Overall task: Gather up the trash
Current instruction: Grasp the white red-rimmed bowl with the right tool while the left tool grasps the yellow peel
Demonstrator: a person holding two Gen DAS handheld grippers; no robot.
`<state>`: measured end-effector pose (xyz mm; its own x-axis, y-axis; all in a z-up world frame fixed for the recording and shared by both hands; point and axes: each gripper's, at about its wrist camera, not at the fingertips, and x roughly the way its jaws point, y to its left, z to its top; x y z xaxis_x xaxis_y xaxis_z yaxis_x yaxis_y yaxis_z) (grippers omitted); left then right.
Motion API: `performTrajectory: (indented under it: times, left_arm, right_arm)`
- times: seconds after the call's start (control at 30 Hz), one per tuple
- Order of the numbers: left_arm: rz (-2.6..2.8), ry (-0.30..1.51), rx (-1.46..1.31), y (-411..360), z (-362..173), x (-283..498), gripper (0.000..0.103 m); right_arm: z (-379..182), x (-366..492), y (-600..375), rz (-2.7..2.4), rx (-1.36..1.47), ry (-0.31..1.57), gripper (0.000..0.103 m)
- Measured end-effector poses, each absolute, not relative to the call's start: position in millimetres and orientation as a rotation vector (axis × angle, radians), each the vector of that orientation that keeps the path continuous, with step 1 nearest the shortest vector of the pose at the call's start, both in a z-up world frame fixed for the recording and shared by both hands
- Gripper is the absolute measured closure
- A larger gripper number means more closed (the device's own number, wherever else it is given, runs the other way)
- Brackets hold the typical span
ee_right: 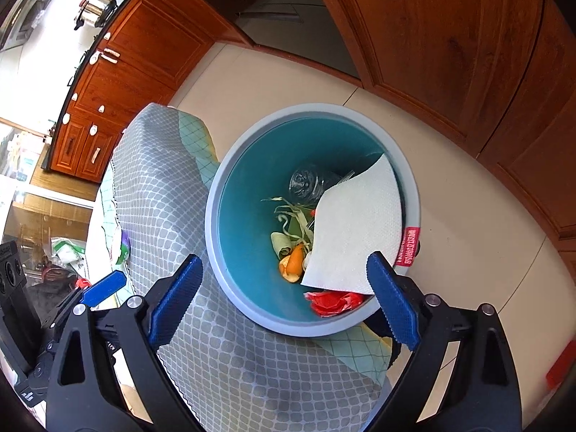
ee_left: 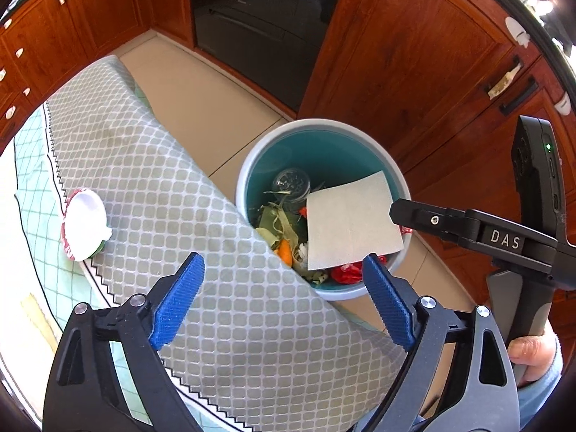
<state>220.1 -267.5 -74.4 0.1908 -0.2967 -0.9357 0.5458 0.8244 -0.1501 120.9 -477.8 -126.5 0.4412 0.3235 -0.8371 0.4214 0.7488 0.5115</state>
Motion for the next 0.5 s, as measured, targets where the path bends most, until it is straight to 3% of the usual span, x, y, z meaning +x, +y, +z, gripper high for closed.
performTrajectory:
  times: [0.5]
  left_arm:
    - [-0.361,1.248,0.132,-121,-64,219,0.013]
  right_arm:
    - [-108,156,-386,0.08,0.649,1.177,0.015]
